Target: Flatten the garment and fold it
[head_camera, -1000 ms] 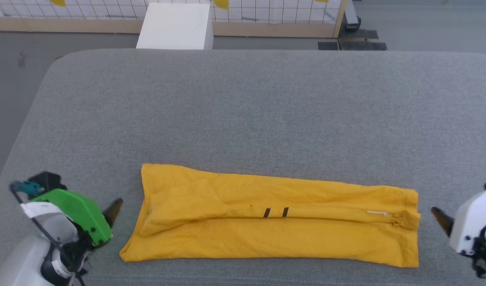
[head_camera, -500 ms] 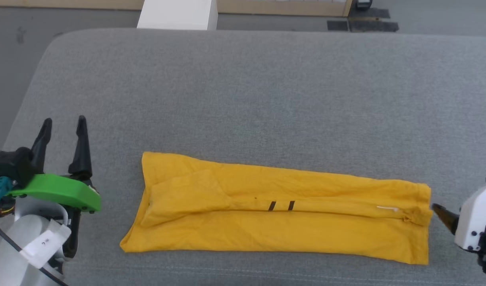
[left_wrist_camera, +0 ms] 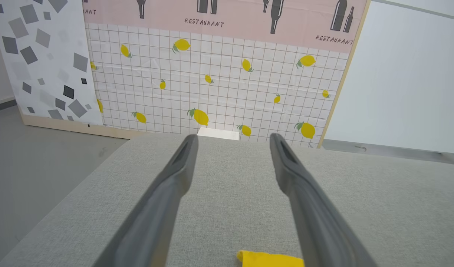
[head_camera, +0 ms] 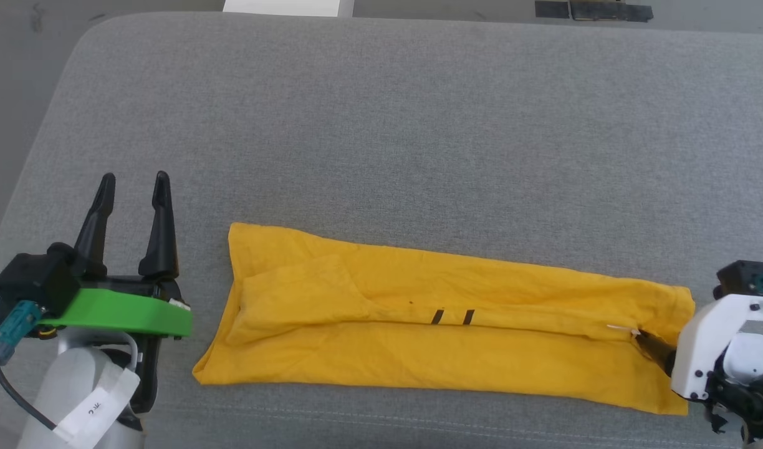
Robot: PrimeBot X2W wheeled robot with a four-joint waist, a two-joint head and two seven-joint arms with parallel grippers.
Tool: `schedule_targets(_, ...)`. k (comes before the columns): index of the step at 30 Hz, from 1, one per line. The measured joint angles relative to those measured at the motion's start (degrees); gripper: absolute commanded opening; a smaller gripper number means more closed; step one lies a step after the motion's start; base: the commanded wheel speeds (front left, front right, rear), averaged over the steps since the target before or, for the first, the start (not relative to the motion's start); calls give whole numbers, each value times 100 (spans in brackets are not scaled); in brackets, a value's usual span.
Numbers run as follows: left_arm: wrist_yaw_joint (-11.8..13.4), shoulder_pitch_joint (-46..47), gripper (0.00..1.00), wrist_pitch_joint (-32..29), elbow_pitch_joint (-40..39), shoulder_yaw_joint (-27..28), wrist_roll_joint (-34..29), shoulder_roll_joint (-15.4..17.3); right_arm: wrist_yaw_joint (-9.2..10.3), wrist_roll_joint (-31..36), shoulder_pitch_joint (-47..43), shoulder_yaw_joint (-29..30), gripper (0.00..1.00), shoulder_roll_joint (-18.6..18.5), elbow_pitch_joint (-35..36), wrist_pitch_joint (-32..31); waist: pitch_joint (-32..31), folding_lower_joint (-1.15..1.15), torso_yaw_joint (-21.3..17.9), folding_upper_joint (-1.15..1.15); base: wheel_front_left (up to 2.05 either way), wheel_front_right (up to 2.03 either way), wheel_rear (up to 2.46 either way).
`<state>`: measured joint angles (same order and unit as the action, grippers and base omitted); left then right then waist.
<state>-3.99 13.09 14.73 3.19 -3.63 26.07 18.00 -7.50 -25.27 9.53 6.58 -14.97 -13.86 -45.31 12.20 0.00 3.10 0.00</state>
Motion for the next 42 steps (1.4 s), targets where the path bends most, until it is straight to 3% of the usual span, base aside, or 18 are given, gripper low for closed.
schedule_targets(8, -207, -29, 100, 1, 136, 213, -252, -326, 38, -38, 203, -297, 100, -20, -267, 100, -16, 0, -1, 0, 0, 0, 0)
schedule_targets(9, -219, -33, 100, 1, 162, 226, -276, -352, 38, -47, 229, -298, 50, -26, -312, 82, -20, 0, 1, 0, 0, 0, 0)
schedule_targets(10, -240, -41, 100, 1, 182, 236, -290, -366, 37, -45, 244, -298, 28, -36, -332, 58, -23, 0, 3, 0, 0, 0, 0)
schedule_targets(11, -254, -51, 100, 1, 197, 247, -294, -380, 36, -43, 259, -297, 0, -43, -348, 40, -23, 0, 4, 0, 0, 0, 0)
schedule_targets(17, -303, -71, 100, 1, 227, 308, -354, -431, 11, 42, 326, -34, 0, -27, -434, -60, -29, 0, 8, 0, 0, 0, 0)
schedule_targets(22, -305, -73, 100, 1, 254, 345, -391, -463, -15, 342, 401, 569, 0, -2, -537, -114, -13, 0, -10, 0, 0, 0, 0)
schedule_targets(30, -309, -73, 100, 1, 350, 361, -399, -478, -12, 1793, 542, 1785, 0, -36, -605, -380, 1, 0, -35, 0, 0, 0, 0)
schedule_targets(33, -309, -73, 100, 1, 378, 403, -400, -483, -9, 2279, 604, 2125, 0, 134, -444, -491, -22, 0, -47, 0, 0, 0, 0)
schedule_targets(36, -310, -81, 100, 1, 391, 442, -400, -486, -9, 2598, 644, 2068, 0, 277, -224, -689, -73, 0, -67, 0, 0, 0, 0)
schedule_targets(42, -310, -240, 100, 1, 381, 483, -443, -497, -9, 2668, 595, 1181, 0, 99, 443, -1715, -244, 0, -132, 0, 0, 0, 0)
